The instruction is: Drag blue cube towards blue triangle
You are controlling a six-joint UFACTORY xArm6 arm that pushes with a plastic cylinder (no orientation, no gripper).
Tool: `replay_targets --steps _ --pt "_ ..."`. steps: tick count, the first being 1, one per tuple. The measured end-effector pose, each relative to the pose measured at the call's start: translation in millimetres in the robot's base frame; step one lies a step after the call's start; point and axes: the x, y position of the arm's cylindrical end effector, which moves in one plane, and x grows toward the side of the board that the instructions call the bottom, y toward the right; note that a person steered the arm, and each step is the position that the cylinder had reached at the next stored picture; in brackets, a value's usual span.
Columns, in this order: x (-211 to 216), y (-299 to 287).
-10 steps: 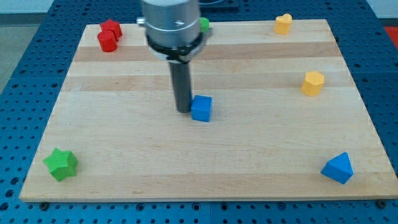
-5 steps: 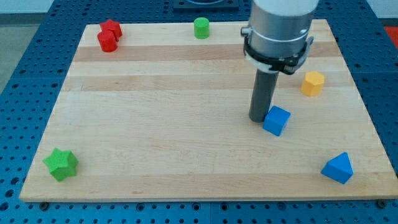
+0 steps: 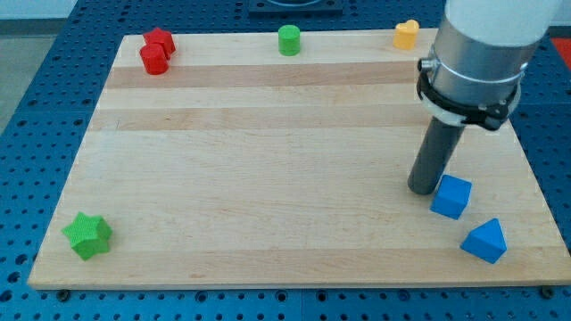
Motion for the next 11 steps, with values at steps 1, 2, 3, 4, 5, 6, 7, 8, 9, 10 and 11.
replay_targets --steps 1,2,3,4,5,6,7,8,9,10,11 --pt "-14.0 19.1" --pt "-11.7 38.7" --pt "-5.1 39.1" --pt "5.9 39.1" --pt "20.3 39.1" --pt "30.5 39.1" --pt "30.6 39.1" --pt "30.6 40.1" --pt "30.6 42.2" --pt "31.0 42.3" --pt "36.3 43.6"
